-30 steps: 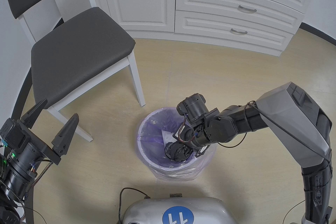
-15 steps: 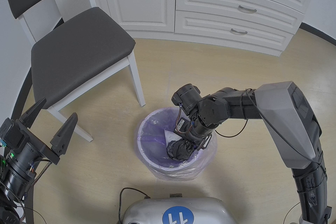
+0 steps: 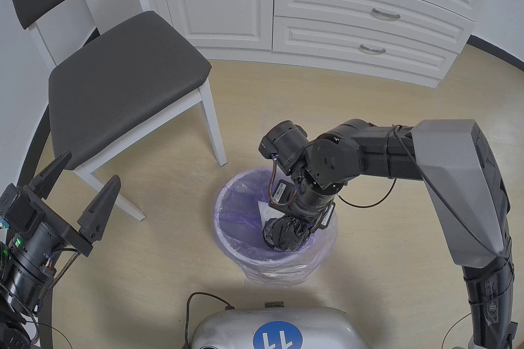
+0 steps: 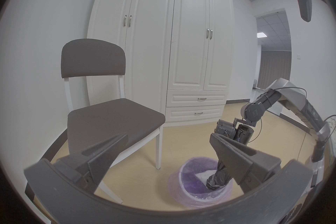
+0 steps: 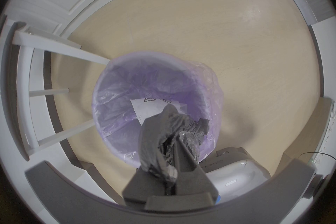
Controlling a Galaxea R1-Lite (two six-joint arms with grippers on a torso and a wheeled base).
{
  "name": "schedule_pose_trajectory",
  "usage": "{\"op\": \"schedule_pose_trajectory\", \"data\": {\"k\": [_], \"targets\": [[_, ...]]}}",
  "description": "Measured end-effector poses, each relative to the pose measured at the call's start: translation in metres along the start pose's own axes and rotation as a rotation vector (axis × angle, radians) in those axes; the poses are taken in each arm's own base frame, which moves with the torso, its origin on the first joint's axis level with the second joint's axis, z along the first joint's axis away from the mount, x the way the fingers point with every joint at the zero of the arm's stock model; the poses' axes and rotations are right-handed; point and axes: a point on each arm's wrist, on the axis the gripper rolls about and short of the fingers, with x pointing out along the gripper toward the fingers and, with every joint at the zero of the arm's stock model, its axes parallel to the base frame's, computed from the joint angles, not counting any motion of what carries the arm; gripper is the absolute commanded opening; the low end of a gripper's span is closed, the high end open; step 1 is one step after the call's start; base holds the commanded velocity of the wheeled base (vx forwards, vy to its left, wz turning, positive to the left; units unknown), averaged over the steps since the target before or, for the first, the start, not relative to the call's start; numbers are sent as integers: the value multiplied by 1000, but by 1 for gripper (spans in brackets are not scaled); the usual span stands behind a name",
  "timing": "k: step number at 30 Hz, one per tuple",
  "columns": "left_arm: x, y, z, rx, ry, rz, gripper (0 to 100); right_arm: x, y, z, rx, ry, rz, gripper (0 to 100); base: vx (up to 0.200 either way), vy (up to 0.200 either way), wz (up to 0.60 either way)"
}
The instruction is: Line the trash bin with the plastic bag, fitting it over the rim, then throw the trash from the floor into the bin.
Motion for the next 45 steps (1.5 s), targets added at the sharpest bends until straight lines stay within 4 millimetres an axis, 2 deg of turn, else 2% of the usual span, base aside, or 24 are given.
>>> {"op": "schedule_pose_trajectory", "data": {"k": [5, 13, 21, 26, 36, 42, 43, 45], "targets": [[0, 0, 0, 10, 1, 0, 100, 2, 3, -8, -16, 9, -1, 0, 0, 0, 0], [0, 0, 0, 15, 3, 0, 100, 48, 0, -28, -63, 58, -63, 0, 0, 0, 0], [0, 0, -1, 15, 5, -2, 100, 76, 0, -20, -24, 16, -3, 0, 0, 0, 0], [0, 0, -1, 16, 8, -1, 100, 72, -1, -13, -4, 6, 4, 0, 0, 0, 0], [0, 0, -1, 16, 9, -1, 100, 42, 5, -3, 44, -29, 50, 0, 0, 0, 0], [1, 0, -1, 16, 9, -1, 100, 52, 6, -10, 34, -19, 41, 0, 0, 0, 0], [1, 0, -1, 15, 9, -1, 100, 55, 7, -12, 31, -17, 39, 100, 0, 0, 0], [1, 0, -1, 15, 9, -1, 100, 61, 7, -15, 31, -15, 39, 100, 0, 0, 0]]}}
